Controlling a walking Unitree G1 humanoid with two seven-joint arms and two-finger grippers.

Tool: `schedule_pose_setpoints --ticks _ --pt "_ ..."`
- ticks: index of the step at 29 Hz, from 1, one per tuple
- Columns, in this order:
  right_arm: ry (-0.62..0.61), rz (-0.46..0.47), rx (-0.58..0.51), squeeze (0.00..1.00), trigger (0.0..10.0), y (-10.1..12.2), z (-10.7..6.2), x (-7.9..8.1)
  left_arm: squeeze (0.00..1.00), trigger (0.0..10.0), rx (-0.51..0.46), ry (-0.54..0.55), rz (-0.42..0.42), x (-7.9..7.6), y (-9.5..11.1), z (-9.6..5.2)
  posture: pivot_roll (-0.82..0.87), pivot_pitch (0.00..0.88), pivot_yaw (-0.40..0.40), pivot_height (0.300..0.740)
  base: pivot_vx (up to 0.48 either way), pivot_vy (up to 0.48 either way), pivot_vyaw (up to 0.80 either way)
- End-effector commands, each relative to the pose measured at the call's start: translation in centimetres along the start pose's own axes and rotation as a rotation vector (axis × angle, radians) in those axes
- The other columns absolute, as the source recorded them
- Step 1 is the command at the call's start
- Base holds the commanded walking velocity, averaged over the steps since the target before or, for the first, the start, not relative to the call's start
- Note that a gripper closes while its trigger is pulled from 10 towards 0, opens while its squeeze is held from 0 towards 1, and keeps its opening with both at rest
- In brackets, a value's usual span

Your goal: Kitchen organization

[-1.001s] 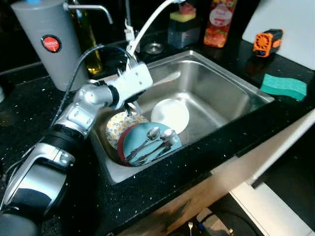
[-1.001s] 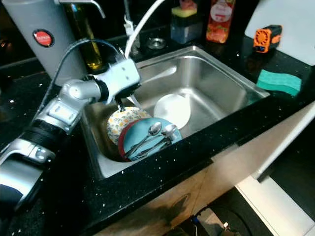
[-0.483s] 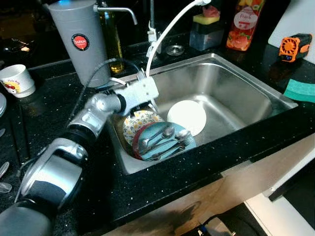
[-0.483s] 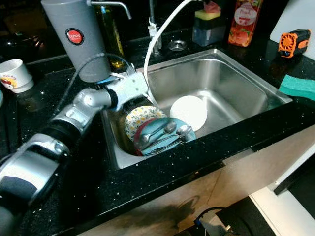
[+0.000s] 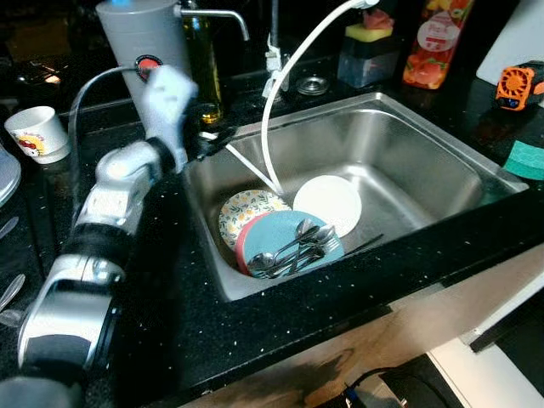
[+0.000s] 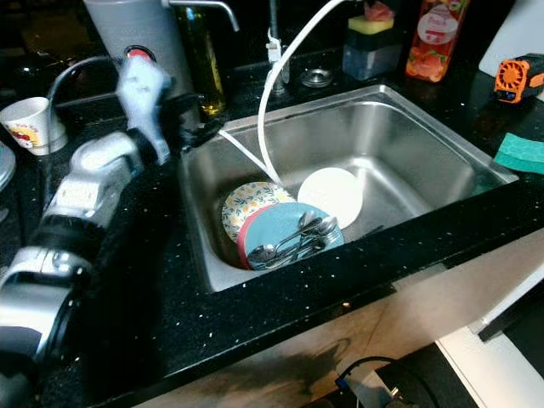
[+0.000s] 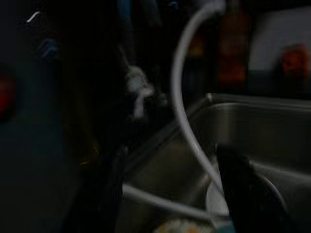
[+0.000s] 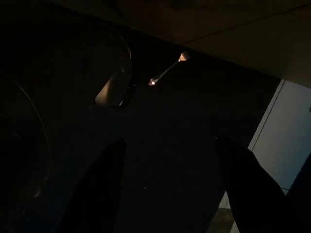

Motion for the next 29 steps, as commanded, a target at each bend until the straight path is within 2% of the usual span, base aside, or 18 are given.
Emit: schedule_pose_setpoints --ticks 1,3,4,8,9,11,16,22,26,29 --pt "0.010 0.000 -0.004 0.00 10.0 0.2 0.0 0.2 0.00 10.0 -0.091 0.047 -0.098 0.1 0.3 -1.2 -0.03 0.000 0.041 0.740 0.000 0.000 0.00" --pt "0.010 -0.001 -0.004 0.00 10.0 0.2 0.0 0.1 0.00 10.0 -0.100 0.059 -0.110 0.1 0.3 -1.5 -0.03 0.000 0.041 0.740 0.000 0.000 0.00" --pt "0.010 -0.005 -0.005 0.00 10.0 0.3 0.0 0.1 0.00 10.0 -0.111 0.128 -0.106 0.6 -0.1 -2.5 -0.02 0.000 0.031 0.740 0.000 0.000 0.00" --pt "0.016 -0.021 -0.007 0.00 10.0 0.5 0.1 0.1 0.00 10.0 -0.092 0.263 -0.007 0.9 -0.2 -3.9 0.00 0.000 0.023 0.740 0.000 0.000 0.00" --pt "0.016 -0.021 -0.007 0.00 10.0 0.5 0.1 0.1 0.00 10.0 -0.092 0.263 -0.007 0.9 -0.2 -3.9 0.00 0.000 0.023 0.740 0.000 0.000 0.00" --pt "0.021 -0.029 -0.010 0.00 10.0 0.6 0.1 0.1 0.00 10.0 -0.089 0.317 0.037 0.3 0.2 -4.6 0.01 0.000 0.019 0.740 0.000 0.000 0.00" --pt "0.065 -0.012 -0.041 0.00 10.0 1.1 0.1 0.5 0.00 10.0 -0.062 0.375 0.067 -1.8 -0.2 -5.9 0.05 0.000 0.011 0.740 0.000 0.000 0.09" --pt "0.072 -0.014 -0.043 0.00 10.0 1.2 0.1 0.5 0.00 10.0 -0.021 0.389 0.060 -3.0 -1.0 -6.1 0.06 0.000 0.008 0.740 0.000 0.000 0.63" --pt "0.058 -0.010 -0.039 0.00 10.0 1.1 0.1 0.4 0.00 10.0 -0.004 0.392 0.067 -3.2 -1.2 -6.0 0.06 0.000 0.009 0.740 -0.274 0.000 0.00" --pt "0.055 -0.002 -0.032 0.00 10.0 0.9 0.1 0.4 0.00 10.0 0.020 0.393 0.068 -4.0 -1.3 -5.8 0.05 0.000 0.011 0.740 -0.350 0.000 0.00"
Point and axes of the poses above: a point about 5 cm out from each wrist's last joint towards the gripper, its own z axis pointing out of the wrist towards the gripper, its own y axis along the axis of the wrist's last joint, x = y × z, the point moved 3 cm from there along z, pointing out of the wrist towards the gripper, and after that the axes turned 14 degrees about -z, right-handed, at the moved point
